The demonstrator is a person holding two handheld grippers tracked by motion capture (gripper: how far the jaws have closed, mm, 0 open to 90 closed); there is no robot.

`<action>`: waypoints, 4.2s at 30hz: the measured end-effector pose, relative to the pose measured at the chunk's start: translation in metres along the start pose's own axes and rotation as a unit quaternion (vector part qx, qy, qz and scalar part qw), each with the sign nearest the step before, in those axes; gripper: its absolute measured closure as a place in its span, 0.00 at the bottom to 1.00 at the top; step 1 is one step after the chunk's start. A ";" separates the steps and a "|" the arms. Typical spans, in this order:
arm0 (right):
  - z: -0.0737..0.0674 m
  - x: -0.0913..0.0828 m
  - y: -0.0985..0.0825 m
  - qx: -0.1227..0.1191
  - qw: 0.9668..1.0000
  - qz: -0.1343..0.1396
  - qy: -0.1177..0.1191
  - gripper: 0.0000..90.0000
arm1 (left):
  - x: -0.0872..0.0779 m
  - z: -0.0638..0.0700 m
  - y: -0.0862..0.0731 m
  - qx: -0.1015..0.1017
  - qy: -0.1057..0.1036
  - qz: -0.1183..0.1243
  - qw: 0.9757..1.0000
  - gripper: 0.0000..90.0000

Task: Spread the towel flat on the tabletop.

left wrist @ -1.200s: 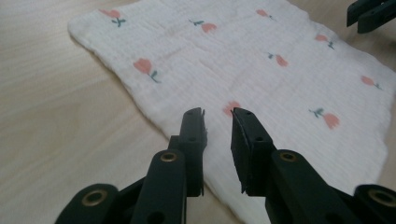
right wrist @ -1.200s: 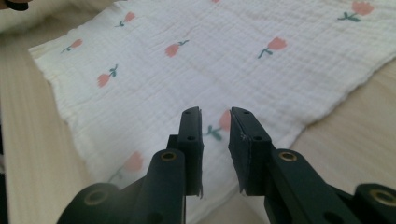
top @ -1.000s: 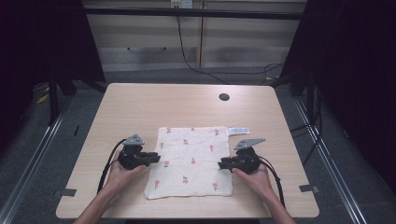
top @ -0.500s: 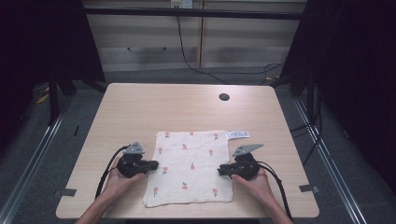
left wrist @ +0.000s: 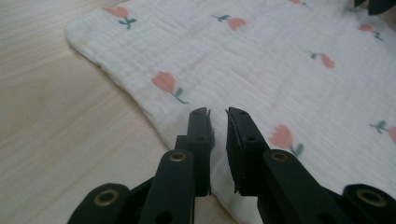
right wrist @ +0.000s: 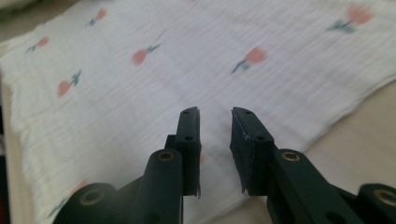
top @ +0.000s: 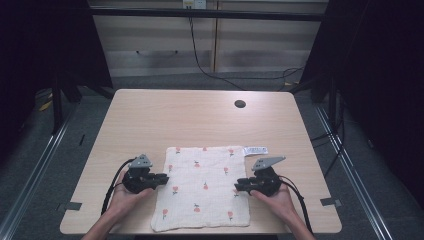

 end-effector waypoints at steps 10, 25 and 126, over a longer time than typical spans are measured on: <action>0.075 0.002 0.055 0.032 0.996 0.035 -0.074 0.76 | 0.007 -0.008 0.001 0.000 0.007 0.004 1.000 0.90; 0.117 0.042 0.067 0.067 0.993 0.006 -0.095 0.65 | 0.007 -0.010 0.000 -0.003 -0.003 0.013 1.000 0.90; 0.097 -0.026 0.131 0.027 0.992 0.099 -0.073 0.97 | -0.031 -0.068 0.115 -0.009 0.052 0.082 0.995 0.96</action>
Point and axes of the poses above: each handheld gripper's, and its own axes: x roughly forward along the jaws, y roughly out of its top, z roughly to its right, the point moved 6 cm from there along x, roughly forward along the jaws, and after that the axes turned 1 degree about -y, right-handed, at the moved point
